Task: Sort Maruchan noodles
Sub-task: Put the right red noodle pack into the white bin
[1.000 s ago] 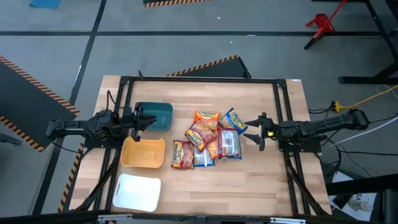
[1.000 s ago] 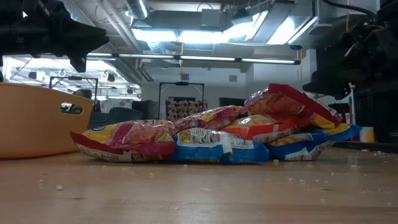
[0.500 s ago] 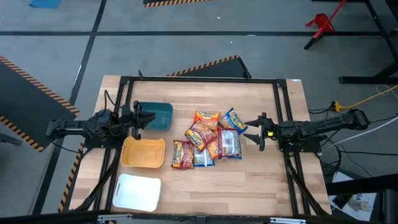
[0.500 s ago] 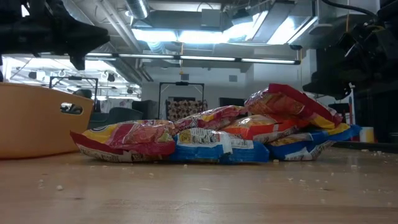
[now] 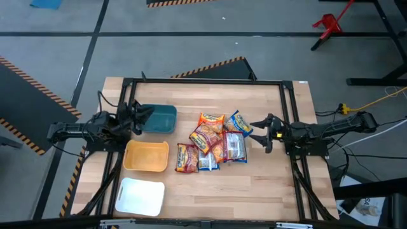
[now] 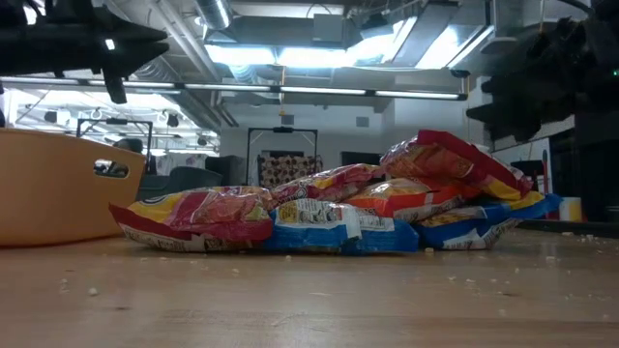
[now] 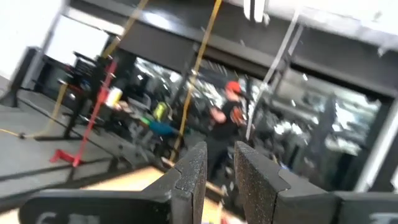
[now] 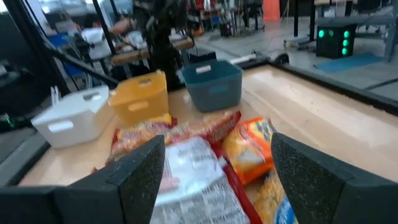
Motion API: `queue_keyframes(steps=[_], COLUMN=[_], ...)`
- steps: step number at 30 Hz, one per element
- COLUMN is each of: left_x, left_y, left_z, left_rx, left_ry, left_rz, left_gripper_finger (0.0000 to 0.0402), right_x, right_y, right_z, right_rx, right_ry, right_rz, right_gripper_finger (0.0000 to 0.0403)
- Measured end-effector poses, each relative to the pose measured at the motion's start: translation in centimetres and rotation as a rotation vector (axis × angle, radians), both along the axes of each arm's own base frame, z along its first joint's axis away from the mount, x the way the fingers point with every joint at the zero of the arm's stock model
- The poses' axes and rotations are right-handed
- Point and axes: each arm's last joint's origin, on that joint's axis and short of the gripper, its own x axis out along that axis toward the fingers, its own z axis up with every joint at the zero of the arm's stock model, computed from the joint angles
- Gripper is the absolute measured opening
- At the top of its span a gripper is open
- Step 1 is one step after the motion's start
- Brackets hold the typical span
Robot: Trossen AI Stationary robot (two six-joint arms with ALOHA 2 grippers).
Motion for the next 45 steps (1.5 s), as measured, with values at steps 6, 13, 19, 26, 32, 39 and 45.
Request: queue_keyframes(steps=[6,13,19,26,32,39,45], left_x=[-0.2,-0.7,-0.8,-1.9,-1.5,2.8,9.3], left_y=[0.1,0.2,0.2,0.2,0.1,0.0,-0.1], left_z=[0.4,1.1,1.3,3.0,6.3,10.4,12.9], left_rx=[0.013,0.016,0.009,-0.026,-0.069,-0.023,0.126], left_ry=[-0.038,-0.115,-0.141,-0.321,-0.311,-0.110,0.095], left_rz=[0.040,0.097,0.102,0.117,0.013,-0.051,-0.161], left_gripper_finger=[0.0076,0.0076,0.0076,0.0076,0.0076,0.0076,0.0087], right_x=[0.0,0.0,-0.1,-0.1,-0.2,-0.2,-0.2], right_y=[0.0,0.0,-0.3,-0.5,-0.7,-0.7,-0.7], right_z=[0.9,1.0,1.0,0.8,0.8,0.2,-0.5], right_rx=[0.019,0.178,0.205,0.222,0.220,0.177,0.152], right_ry=[-0.097,-0.120,-0.134,-0.135,-0.138,-0.068,0.008], right_rz=[0.000,0.002,-0.087,-0.183,-0.236,-0.245,-0.252], right_gripper_finger=[0.0282,0.0282,0.0282,0.0282,0.0282,0.0282,0.0282])
